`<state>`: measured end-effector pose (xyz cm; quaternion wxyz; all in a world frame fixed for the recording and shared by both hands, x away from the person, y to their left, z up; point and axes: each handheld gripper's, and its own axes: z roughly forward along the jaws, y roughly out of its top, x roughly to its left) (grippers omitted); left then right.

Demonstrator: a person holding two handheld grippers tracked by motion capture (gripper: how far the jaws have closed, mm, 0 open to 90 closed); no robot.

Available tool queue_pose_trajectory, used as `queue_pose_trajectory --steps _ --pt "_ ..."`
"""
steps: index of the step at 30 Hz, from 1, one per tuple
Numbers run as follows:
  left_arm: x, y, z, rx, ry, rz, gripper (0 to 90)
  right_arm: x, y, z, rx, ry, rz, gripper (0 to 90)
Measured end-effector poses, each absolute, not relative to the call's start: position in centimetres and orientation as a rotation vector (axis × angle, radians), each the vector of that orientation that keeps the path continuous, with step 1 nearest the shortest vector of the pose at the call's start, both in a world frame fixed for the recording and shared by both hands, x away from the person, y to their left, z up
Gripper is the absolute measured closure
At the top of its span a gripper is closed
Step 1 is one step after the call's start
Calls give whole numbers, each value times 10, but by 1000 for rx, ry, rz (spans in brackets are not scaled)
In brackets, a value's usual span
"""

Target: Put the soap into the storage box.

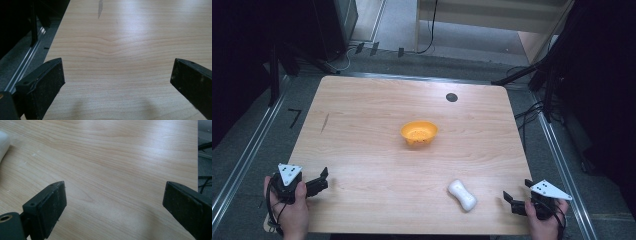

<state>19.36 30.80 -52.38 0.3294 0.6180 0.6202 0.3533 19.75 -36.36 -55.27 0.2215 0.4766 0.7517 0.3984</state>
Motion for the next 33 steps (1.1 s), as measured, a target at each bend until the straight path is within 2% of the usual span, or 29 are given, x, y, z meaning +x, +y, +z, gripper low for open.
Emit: queue_pose_trajectory --steps 16,33 --pt "193 306 -524 1653 1586 910 0 206 -357 -539 1404 2161 968 56" --pt "194 305 -524 1674 1574 893 0 222 -321 -520 1376 2373 710 62"
